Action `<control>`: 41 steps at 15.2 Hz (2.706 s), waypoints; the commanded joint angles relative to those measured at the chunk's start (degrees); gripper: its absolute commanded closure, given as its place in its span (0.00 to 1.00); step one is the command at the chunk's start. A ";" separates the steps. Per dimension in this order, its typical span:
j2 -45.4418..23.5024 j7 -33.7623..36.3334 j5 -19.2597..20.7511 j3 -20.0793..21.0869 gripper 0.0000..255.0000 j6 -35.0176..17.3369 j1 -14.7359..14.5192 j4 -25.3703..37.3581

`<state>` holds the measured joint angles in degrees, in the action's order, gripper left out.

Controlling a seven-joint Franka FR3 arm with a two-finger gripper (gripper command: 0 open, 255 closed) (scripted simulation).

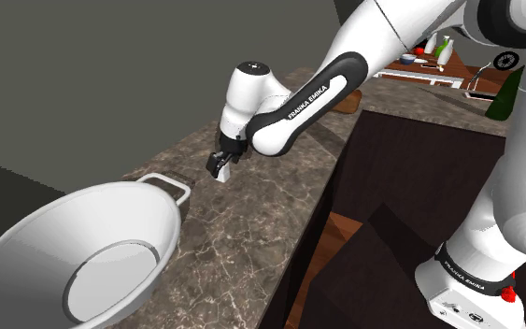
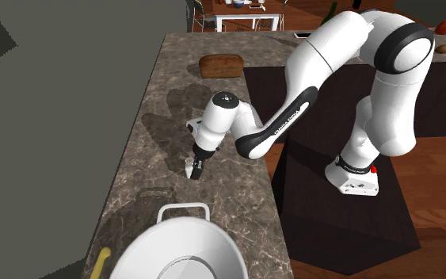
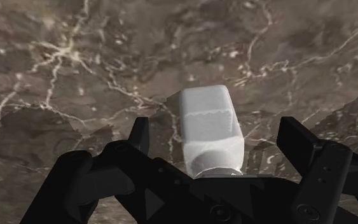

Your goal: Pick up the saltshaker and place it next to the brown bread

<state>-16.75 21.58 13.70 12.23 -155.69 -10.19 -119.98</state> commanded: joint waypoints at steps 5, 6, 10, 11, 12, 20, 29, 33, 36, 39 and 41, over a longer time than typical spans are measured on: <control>-1.88 0.46 0.84 -0.55 0.00 -1.14 -0.27 0.73; -1.88 0.46 0.84 -0.55 0.00 -1.14 -0.27 0.73; -1.87 0.45 0.83 -0.55 1.00 -1.13 -0.27 0.73; -1.87 0.45 0.83 -0.55 1.00 -1.13 -0.27 0.73; -1.87 0.45 0.83 -0.55 1.00 -1.13 -0.27 0.73; -1.34 0.15 0.47 -0.31 1.00 -0.52 -0.10 0.82; 3.12 -2.40 -2.66 1.29 1.00 5.24 1.02 2.28; 4.87 -3.38 -3.89 1.76 1.00 7.89 1.34 3.26; 6.08 -4.05 -4.73 2.04 1.00 9.92 1.52 4.14; 7.20 -4.66 -5.48 2.25 1.00 11.97 1.66 5.13; 7.90 -5.03 -5.95 2.37 1.00 13.35 1.74 5.85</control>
<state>-9.05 16.65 7.91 14.53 -143.12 -8.42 -114.71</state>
